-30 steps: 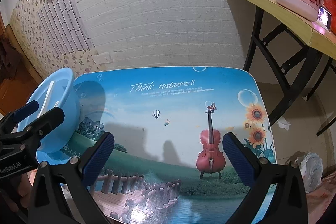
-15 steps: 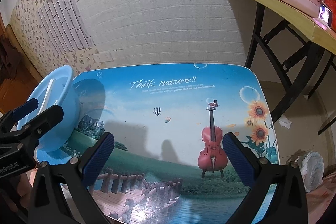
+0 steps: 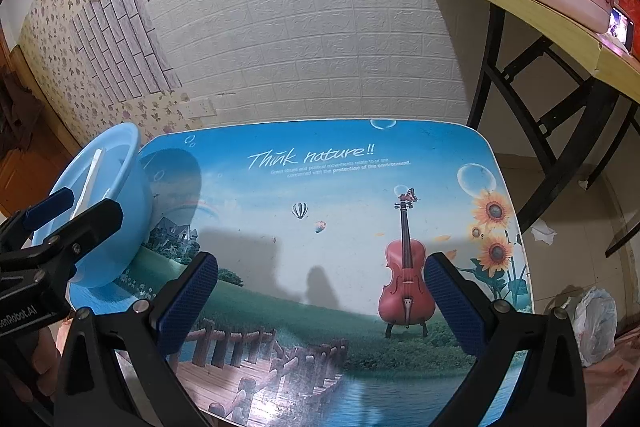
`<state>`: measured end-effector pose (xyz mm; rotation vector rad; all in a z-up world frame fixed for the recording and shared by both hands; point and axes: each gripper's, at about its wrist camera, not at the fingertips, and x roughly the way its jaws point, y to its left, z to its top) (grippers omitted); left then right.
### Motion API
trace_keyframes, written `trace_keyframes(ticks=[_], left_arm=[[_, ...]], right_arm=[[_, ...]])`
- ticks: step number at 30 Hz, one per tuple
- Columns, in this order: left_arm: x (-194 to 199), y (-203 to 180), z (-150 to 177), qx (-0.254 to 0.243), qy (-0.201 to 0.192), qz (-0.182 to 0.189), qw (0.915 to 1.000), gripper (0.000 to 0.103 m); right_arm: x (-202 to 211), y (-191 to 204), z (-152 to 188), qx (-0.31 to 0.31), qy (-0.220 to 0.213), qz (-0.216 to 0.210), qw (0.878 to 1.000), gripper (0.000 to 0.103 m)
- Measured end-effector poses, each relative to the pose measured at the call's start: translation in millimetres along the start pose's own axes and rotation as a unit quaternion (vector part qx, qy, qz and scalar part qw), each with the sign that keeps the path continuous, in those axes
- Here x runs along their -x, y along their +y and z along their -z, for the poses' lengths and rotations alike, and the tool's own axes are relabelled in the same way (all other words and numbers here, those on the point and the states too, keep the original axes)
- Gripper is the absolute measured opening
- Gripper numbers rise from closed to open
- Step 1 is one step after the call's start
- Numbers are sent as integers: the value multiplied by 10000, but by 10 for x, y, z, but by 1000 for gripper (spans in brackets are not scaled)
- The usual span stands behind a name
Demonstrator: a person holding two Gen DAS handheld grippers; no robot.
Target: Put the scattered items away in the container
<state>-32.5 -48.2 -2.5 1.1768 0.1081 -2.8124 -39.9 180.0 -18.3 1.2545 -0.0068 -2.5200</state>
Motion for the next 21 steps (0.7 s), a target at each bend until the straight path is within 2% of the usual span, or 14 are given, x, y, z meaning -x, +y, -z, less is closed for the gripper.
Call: trace_keyframes(ticks=[21], left_arm=[[-6, -11, 17, -42, 40, 19, 10000, 103]], right_arm=[[-4, 13, 12, 4, 3, -2, 10000, 103]])
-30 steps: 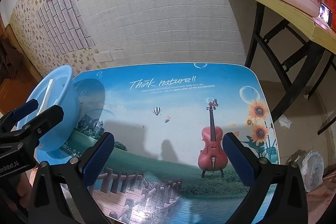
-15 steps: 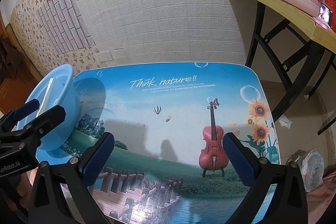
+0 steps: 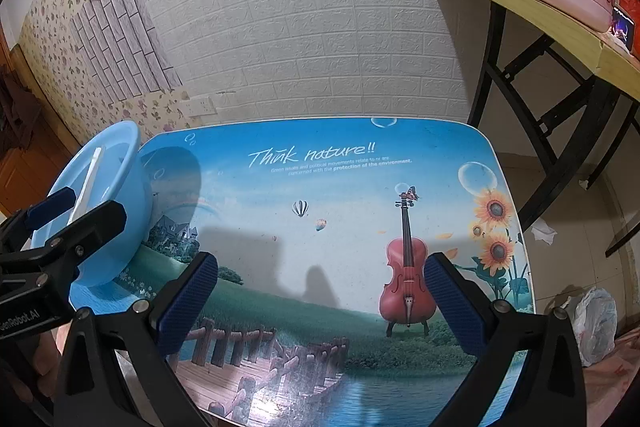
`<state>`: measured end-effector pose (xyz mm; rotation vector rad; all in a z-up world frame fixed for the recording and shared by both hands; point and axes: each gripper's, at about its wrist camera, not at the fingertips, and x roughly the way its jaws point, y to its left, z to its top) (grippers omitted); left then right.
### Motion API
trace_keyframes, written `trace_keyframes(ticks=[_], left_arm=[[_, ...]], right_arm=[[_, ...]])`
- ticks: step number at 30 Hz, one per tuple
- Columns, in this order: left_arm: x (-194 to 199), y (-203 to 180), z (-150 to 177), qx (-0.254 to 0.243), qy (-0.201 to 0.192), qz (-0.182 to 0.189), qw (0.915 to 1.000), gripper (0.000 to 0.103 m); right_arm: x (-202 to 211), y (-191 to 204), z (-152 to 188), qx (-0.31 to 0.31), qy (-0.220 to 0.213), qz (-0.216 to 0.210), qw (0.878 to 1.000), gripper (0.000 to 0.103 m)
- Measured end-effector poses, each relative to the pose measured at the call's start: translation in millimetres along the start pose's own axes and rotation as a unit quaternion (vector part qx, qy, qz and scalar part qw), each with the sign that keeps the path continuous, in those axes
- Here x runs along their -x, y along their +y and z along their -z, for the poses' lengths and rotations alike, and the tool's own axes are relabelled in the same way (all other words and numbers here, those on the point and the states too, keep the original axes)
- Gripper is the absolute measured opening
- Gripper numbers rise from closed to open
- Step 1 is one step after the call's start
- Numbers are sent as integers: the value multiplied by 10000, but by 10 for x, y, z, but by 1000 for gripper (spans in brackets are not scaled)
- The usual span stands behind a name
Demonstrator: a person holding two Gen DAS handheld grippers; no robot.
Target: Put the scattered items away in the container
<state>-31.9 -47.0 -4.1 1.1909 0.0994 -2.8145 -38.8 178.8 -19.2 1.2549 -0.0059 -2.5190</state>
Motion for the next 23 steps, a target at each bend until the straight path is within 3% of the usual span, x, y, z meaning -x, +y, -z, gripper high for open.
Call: trace_keyframes(ticks=[23], left_arm=[[2, 4, -28, -34, -27, 1, 10000, 103]], right_arm=[[-12, 16, -16, 42, 28, -15, 10000, 103]])
